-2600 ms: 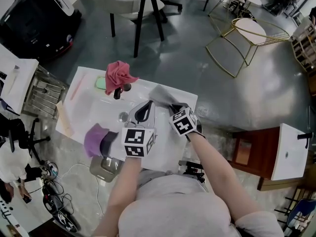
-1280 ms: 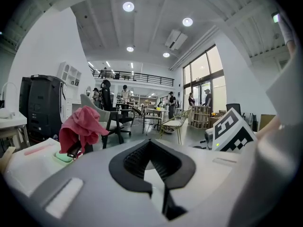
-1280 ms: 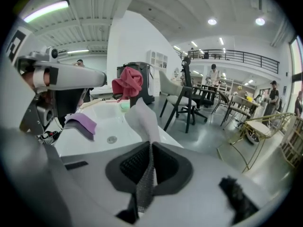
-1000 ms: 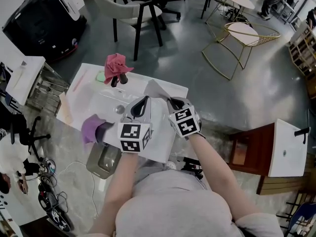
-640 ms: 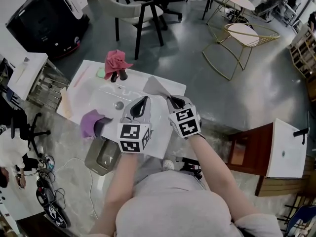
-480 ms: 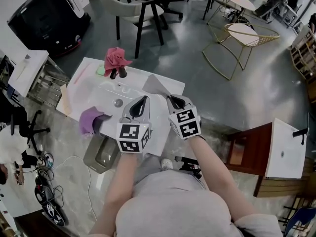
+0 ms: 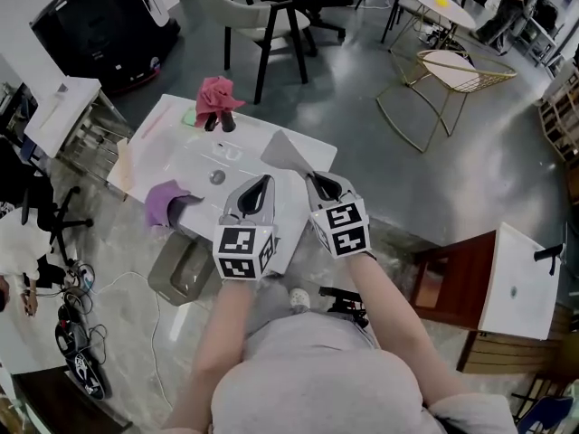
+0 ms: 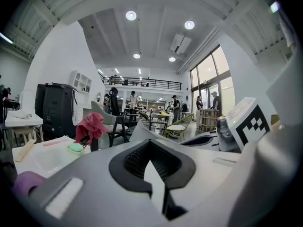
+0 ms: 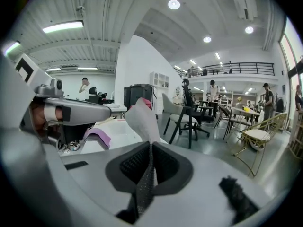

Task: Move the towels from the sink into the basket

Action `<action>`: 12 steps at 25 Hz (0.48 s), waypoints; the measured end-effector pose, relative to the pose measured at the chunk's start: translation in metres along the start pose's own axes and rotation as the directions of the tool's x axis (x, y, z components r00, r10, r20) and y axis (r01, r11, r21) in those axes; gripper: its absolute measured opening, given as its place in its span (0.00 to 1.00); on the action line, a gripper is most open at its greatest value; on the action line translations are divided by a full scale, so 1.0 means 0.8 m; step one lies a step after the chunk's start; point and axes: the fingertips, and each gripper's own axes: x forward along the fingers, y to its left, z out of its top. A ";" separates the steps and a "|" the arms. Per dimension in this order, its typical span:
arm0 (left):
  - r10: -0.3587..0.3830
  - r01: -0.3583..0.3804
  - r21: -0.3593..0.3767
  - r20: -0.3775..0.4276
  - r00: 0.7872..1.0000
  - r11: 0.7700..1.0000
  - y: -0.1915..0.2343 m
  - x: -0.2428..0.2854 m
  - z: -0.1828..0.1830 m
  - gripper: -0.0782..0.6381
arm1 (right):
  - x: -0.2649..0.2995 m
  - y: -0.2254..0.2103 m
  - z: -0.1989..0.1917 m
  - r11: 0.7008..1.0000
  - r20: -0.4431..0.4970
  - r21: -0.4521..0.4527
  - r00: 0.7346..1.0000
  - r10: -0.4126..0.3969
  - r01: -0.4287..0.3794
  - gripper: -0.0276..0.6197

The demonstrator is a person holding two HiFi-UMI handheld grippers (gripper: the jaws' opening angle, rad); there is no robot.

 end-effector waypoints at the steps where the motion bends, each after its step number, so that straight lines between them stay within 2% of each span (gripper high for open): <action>1: 0.006 -0.006 0.001 0.002 1.000 1.000 -0.002 -0.003 0.000 0.12 | -0.003 0.001 0.001 1.000 0.006 0.000 1.000 0.006 -0.006 0.09; 12: 0.058 -0.059 0.022 0.008 0.998 0.998 -0.019 -0.029 0.001 0.12 | -0.024 0.011 0.004 0.998 0.052 0.017 0.997 0.056 -0.057 0.09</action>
